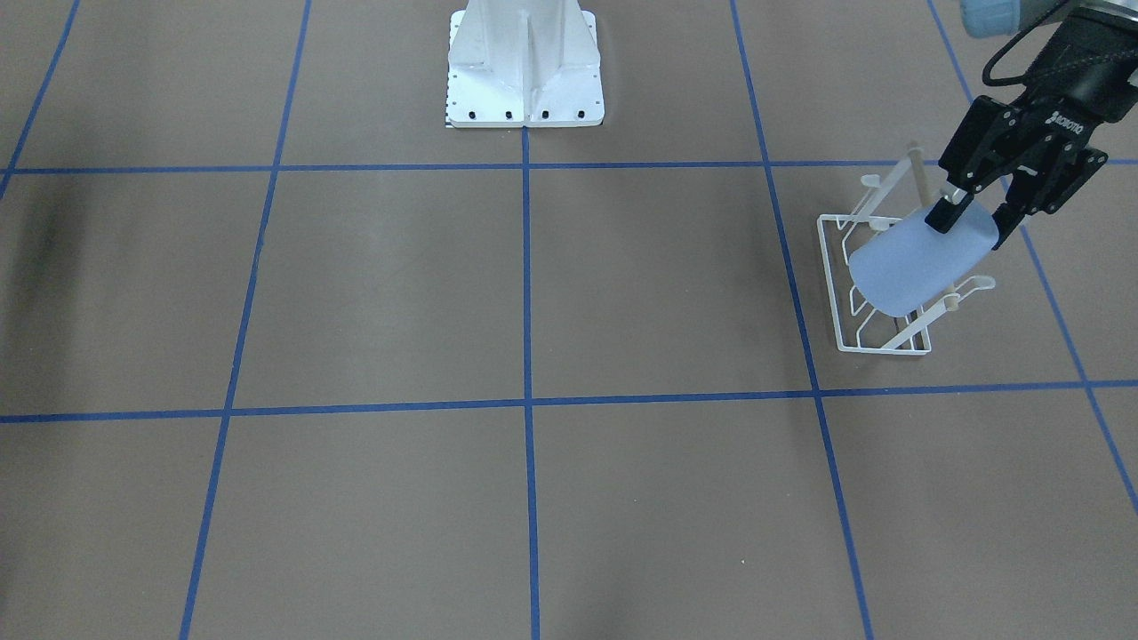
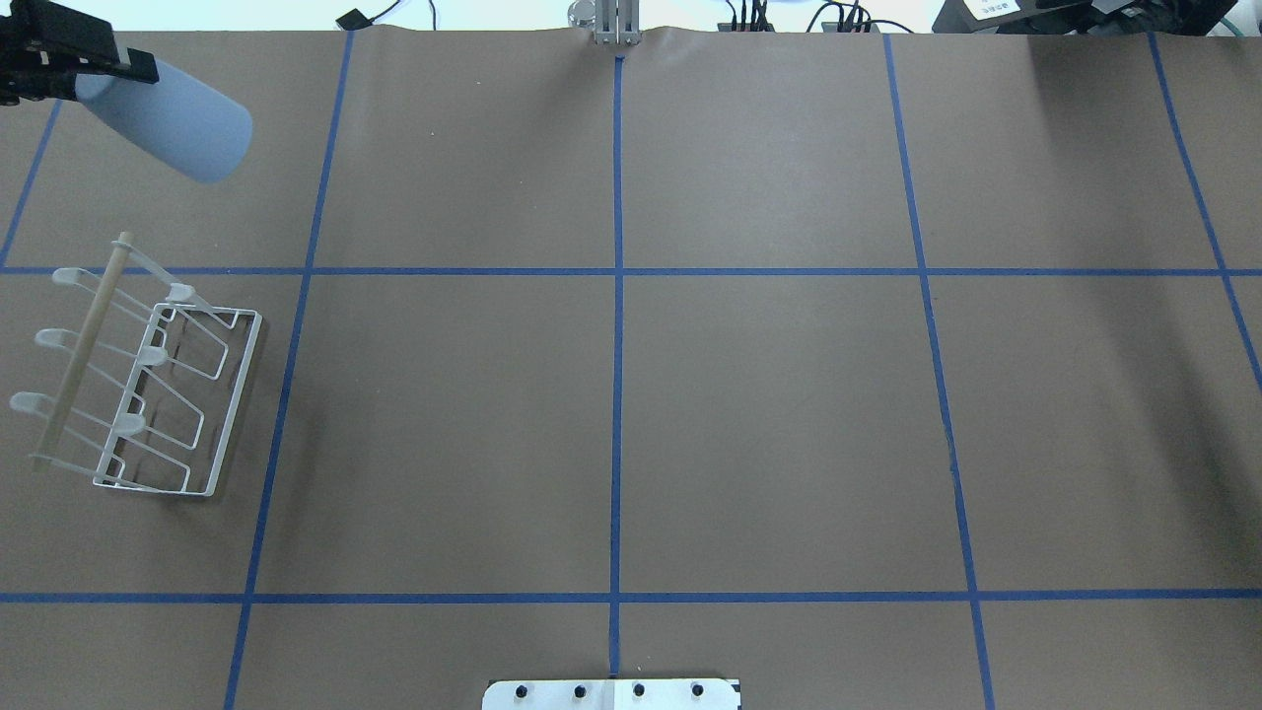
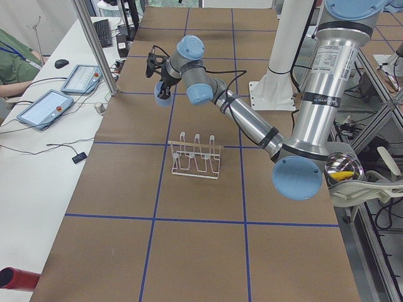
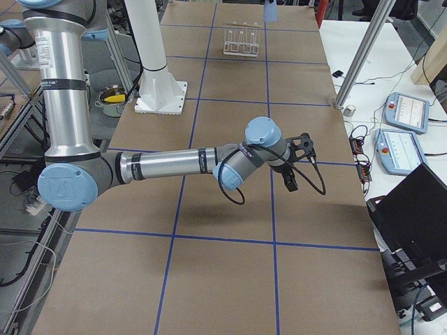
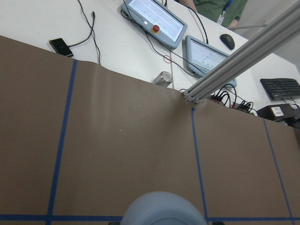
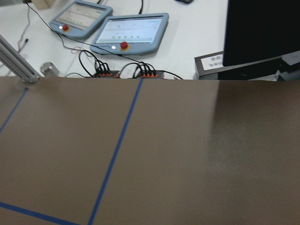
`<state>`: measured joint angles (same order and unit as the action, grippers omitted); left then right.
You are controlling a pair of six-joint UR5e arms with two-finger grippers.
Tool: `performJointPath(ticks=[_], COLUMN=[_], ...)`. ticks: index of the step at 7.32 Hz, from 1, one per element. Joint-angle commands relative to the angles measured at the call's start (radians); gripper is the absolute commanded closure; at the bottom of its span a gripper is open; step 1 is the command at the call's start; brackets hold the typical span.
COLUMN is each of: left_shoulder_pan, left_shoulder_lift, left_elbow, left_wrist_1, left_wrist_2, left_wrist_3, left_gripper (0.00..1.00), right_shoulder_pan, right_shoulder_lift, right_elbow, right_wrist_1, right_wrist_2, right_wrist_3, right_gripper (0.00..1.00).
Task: Hang cup on cup holder
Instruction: 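Carry the cup with the left gripper above the wire rack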
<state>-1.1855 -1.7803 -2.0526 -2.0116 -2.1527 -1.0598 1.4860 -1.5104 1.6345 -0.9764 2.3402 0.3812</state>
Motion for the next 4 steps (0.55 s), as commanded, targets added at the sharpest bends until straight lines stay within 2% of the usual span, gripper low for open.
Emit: performJointPath(ticks=[1,2,3,4], left_shoulder_pan=[0.015,0.047,0.079,0.111], left_shoulder_lift=[-0.007,-0.005,0.002,0.005], left_elbow=[-0.067,-0.089,-0.087,-0.083], left_wrist_1=[0.237,0.299,0.318,0.335], left_wrist_2=[0.074,0.114,0.143,0.145], left_wrist_3=[0.171,0.213,0.231,0.233], left_gripper=[1.0,1.0,1.0,1.0], right_shoulder_pan=[0.002,0.002,0.002,0.002], right_shoulder_lift=[-0.01,-0.001,-0.001,-0.008], right_elbow=[-0.001,-0.001,0.005,-0.001], right_wrist_1=[-0.259,-0.427,-0.514,-0.525], right_wrist_2=[-0.062,-0.062,-0.061,-0.046], right_wrist_3=[-0.265,-0.379,-0.446,-0.447], right_gripper=[0.0,0.0,0.0,0.0])
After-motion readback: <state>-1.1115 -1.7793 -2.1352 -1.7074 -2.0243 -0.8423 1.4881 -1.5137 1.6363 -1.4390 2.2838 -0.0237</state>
